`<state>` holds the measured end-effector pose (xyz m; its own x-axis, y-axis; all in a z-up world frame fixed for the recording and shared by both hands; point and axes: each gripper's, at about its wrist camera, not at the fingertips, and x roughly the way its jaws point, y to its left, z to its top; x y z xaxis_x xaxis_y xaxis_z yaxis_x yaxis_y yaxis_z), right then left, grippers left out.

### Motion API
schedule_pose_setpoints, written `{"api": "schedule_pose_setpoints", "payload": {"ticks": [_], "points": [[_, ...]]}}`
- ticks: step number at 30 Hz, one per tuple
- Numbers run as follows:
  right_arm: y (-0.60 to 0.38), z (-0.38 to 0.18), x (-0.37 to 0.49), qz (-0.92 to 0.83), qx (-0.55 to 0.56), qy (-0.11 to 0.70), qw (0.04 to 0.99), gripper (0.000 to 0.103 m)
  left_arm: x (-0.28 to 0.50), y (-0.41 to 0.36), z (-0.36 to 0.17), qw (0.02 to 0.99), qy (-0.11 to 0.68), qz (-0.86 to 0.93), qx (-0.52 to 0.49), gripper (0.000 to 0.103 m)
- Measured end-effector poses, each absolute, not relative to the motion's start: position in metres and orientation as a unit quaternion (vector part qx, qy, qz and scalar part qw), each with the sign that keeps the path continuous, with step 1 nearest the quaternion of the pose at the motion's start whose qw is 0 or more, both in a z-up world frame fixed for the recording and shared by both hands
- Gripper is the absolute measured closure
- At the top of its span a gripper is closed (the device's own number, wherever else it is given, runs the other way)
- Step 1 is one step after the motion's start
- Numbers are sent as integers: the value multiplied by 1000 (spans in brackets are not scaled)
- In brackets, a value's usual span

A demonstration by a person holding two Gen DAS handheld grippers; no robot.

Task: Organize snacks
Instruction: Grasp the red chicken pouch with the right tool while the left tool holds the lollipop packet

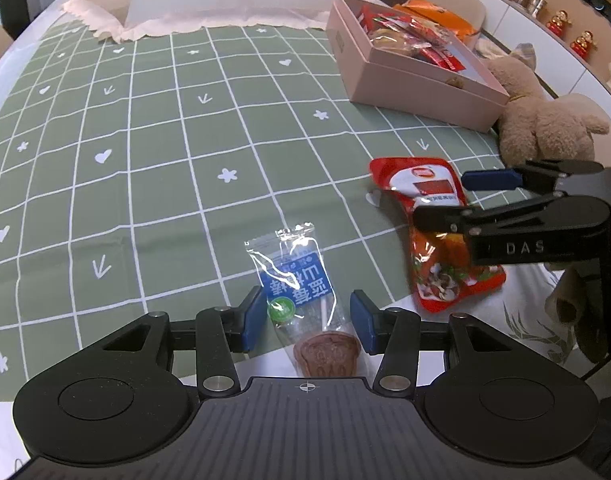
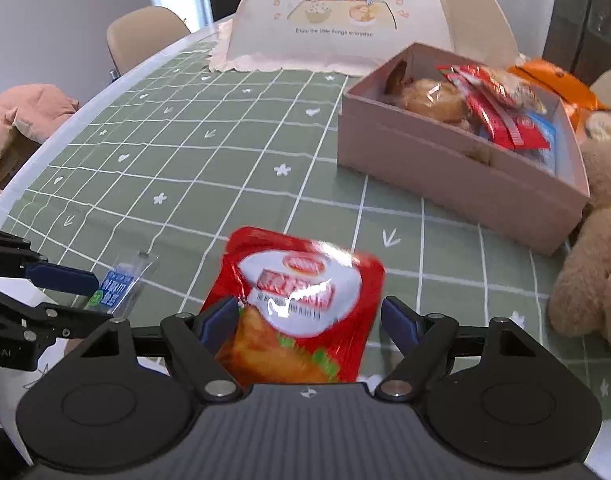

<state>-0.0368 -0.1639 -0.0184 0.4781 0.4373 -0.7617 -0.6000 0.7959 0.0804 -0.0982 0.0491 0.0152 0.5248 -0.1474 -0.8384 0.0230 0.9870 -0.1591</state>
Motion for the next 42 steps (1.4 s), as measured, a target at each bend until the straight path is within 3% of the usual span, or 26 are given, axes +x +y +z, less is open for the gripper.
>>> {"api": "schedule_pose_setpoints", "payload": {"ticks": [7, 15, 31, 39, 41, 42], "points": [[-171, -22, -21, 262, 17, 477, 838, 22, -99, 49, 15, 873, 482, -46, -67, 51], [-182, -26, -14, 215, 162, 496, 825, 16, -99, 47, 15, 874, 480, -46, -60, 52], [-133, -31, -48, 223, -65, 432, 871, 11, -104, 52, 14, 878, 470, -49, -70, 52], [-160, -25, -61, 252, -77, 430, 864, 30, -99, 44, 16, 871, 487, -46, -47, 52], [-169, -17, -63, 254, -67, 423, 867, 46, -96, 42, 16, 869, 492, -39, -44, 52], [-173, -13, -63, 250, -62, 423, 869, 48, -95, 40, 16, 868, 494, -35, -42, 52]]}}
